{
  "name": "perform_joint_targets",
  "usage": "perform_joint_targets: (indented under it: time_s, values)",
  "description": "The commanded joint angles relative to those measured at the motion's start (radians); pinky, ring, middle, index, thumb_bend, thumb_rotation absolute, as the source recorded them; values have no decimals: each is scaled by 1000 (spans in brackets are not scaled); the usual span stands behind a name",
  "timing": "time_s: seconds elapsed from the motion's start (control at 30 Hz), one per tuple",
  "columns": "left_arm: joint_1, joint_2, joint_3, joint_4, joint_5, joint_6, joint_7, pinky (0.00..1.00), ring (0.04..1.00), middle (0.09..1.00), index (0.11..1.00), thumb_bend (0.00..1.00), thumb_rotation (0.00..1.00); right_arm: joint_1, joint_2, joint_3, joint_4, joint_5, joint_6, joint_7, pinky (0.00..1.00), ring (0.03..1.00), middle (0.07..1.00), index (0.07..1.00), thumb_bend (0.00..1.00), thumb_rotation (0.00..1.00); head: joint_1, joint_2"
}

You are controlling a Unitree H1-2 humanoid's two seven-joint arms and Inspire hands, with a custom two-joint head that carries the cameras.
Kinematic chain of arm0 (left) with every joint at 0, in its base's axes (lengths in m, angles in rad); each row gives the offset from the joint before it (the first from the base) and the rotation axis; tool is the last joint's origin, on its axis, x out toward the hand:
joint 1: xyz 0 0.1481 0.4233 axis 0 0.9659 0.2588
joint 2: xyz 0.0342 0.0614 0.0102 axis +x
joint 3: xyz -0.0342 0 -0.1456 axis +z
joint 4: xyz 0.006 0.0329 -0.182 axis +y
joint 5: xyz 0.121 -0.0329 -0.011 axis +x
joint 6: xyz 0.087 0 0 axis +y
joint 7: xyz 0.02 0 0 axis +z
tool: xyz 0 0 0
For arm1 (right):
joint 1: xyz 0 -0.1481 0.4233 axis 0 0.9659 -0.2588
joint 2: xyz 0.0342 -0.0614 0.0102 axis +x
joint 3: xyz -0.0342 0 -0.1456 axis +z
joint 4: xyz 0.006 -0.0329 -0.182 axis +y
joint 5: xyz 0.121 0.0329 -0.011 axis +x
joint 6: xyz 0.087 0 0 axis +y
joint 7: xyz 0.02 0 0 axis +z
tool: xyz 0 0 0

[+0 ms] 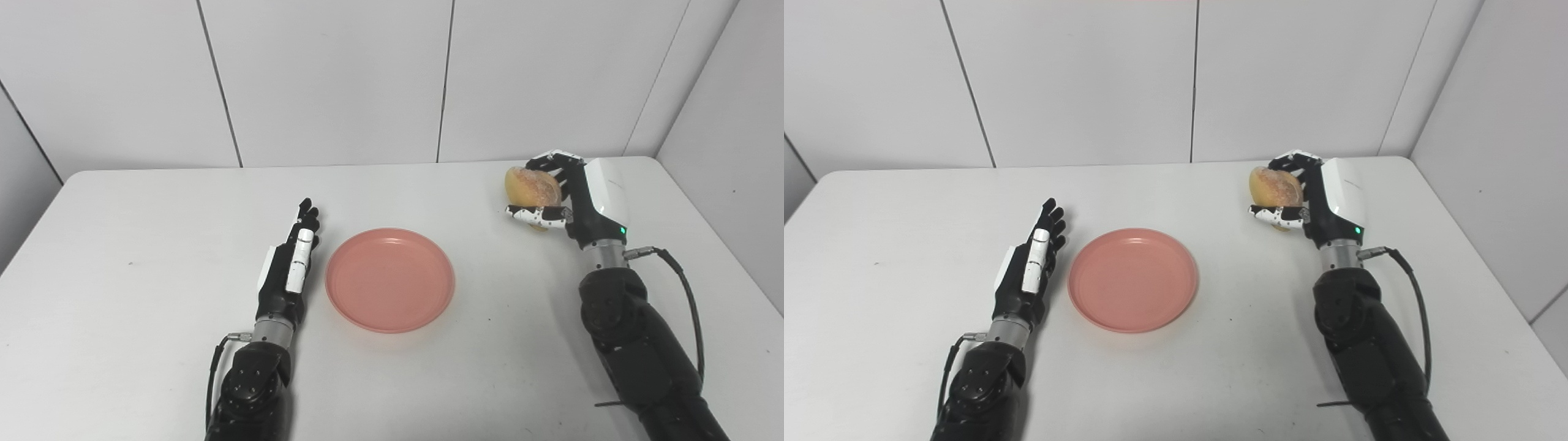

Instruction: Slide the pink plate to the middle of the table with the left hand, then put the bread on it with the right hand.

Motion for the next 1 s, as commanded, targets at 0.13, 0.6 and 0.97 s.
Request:
perform_joint_targets:
  time_s: [0.13, 0.6, 0.97]
  values:
    - [-22, 0, -9, -30, 4, -17, -12, 1000, 1000, 1000, 1000, 621, 1000, -6, 65, 29, -157, -10, 8, 67, 300, 379, 477, 498, 518, 0, 1, 0]
    - [-25, -5, -10, -18, 7, -24, -10, 1000, 1000, 1000, 1000, 630, 1000, 17, 198, 132, -183, -66, -11, 152, 312, 397, 448, 538, 515, 0, 10, 4]
    - [-26, -10, -11, -19, -2, -26, -15, 1000, 1000, 1000, 1000, 633, 1000, 21, 217, 209, -112, -125, -33, 171, 309, 388, 437, 532, 516, 0, 13, 6]
